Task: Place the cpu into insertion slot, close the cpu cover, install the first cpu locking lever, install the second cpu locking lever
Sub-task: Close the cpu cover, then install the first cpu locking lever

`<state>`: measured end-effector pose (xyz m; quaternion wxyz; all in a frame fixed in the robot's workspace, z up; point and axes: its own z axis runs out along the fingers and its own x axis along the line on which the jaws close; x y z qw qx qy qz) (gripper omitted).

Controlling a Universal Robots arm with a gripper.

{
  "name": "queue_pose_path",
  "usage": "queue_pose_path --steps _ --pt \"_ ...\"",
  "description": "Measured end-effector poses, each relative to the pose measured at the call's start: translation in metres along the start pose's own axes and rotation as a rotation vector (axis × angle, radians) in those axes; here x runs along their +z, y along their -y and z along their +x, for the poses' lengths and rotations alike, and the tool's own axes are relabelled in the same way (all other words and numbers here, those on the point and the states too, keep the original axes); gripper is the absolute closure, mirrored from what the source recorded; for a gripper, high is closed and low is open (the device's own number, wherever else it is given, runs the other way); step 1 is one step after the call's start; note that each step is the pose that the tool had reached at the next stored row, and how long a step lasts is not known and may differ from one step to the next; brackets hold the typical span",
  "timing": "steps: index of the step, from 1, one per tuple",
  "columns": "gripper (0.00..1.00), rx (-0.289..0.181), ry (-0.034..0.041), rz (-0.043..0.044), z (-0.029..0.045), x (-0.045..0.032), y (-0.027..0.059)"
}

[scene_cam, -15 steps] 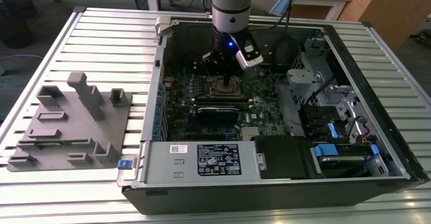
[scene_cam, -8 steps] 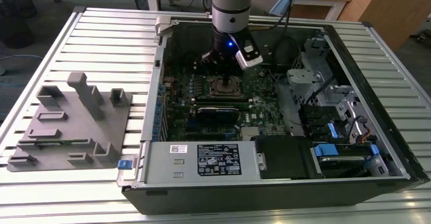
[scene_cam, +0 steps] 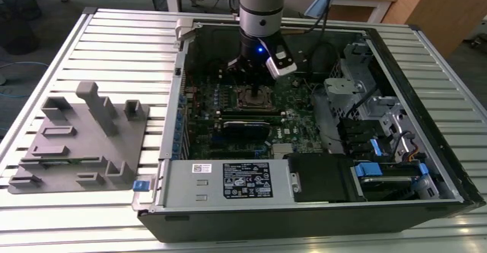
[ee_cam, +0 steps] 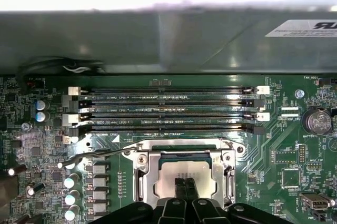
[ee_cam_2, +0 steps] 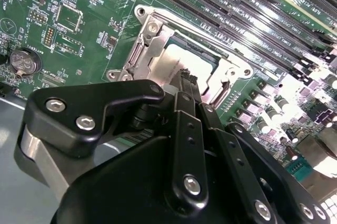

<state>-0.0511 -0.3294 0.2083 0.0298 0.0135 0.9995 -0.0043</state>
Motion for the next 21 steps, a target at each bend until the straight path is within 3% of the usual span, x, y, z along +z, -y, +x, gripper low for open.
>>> queue_pose_path --steps 21 --pt "0.89 0.0 -0.0158 -0.0012 0.0 0.0 0.0"
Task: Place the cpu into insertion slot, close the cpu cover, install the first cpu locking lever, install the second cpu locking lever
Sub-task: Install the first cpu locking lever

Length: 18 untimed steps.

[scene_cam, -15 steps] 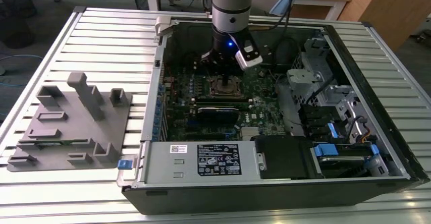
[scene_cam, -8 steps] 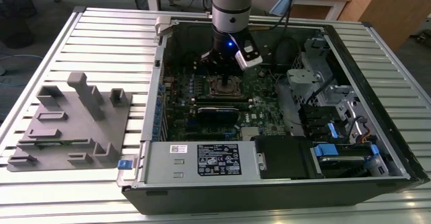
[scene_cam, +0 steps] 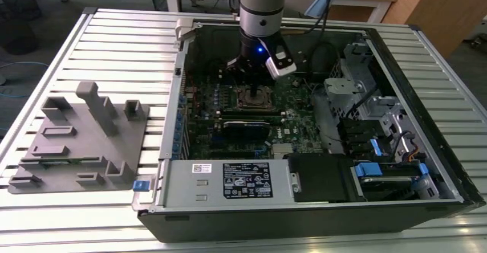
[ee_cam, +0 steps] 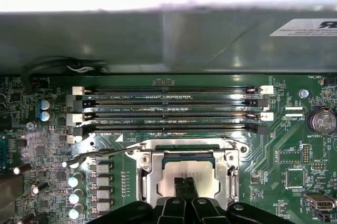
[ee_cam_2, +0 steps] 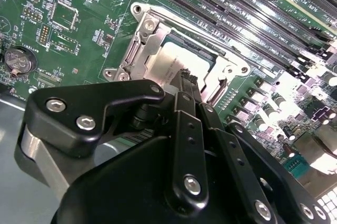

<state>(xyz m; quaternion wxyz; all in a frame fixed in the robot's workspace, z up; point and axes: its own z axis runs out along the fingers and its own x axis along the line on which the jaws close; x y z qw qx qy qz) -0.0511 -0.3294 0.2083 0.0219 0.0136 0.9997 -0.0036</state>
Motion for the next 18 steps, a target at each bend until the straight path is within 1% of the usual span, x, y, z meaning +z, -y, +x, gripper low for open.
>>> queue_pose_path --steps 4,14,18 --pt "0.89 0.0 -0.0013 -0.0001 0.0 -0.0005 0.0" --pt "0.89 0.0 -0.0013 -0.0001 -0.0004 -0.008 0.0" --pt "0.89 0.0 -0.0013 -0.0002 -0.0004 -0.0089 0.0"
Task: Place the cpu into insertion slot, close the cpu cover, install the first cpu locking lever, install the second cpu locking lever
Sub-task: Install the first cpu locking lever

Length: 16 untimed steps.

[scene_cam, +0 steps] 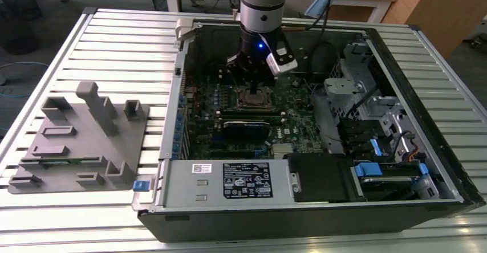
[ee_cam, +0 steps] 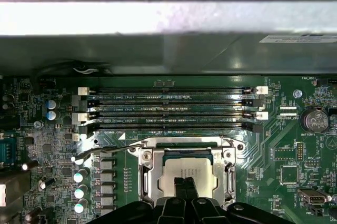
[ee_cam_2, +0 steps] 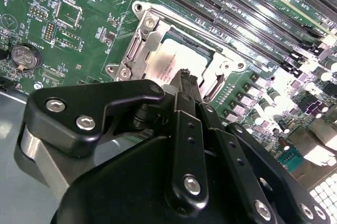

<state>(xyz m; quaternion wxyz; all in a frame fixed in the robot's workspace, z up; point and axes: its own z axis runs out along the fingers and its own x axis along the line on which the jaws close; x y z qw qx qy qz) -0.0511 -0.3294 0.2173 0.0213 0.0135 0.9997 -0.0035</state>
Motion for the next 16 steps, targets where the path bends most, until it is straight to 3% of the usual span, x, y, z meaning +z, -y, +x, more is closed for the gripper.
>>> queue_pose_path --steps 16 --pt "0.89 0.0 0.0 0.0 -0.0002 -0.0044 0.0"
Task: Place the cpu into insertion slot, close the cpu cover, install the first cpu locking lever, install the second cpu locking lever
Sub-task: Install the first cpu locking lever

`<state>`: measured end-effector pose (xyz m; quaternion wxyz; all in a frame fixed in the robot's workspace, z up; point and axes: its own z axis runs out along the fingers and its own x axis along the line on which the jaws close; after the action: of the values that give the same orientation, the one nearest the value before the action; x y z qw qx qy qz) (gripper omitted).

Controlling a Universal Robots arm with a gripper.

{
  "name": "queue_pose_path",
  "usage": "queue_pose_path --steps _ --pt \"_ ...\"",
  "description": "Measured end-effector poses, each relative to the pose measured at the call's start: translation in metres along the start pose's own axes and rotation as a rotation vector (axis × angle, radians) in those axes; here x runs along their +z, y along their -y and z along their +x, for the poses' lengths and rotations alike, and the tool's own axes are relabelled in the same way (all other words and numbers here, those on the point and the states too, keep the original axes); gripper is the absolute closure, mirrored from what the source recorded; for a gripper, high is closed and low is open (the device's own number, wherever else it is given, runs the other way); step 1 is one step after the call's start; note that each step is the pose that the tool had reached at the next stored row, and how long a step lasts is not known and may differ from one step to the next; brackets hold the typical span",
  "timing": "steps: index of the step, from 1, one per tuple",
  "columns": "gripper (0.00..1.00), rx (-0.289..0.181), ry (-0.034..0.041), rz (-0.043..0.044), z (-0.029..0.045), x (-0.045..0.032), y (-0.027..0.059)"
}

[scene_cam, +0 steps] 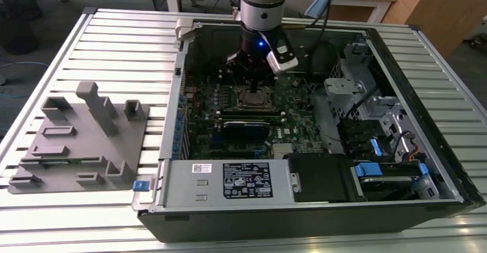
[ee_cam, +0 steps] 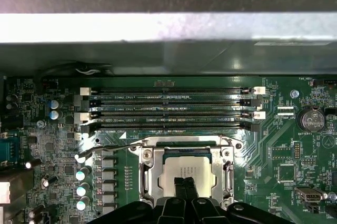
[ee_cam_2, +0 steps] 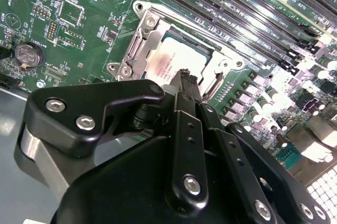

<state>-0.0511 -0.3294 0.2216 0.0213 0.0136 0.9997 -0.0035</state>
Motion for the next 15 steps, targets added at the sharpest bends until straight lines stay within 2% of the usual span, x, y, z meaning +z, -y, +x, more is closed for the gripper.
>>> queue_pose_path --steps 4,15 --pt "0.89 0.0 0.0 0.0001 0.0004 -0.0027 0.0" --pt "0.89 0.0 0.0 0.0 0.0051 -0.0028 -0.0002"
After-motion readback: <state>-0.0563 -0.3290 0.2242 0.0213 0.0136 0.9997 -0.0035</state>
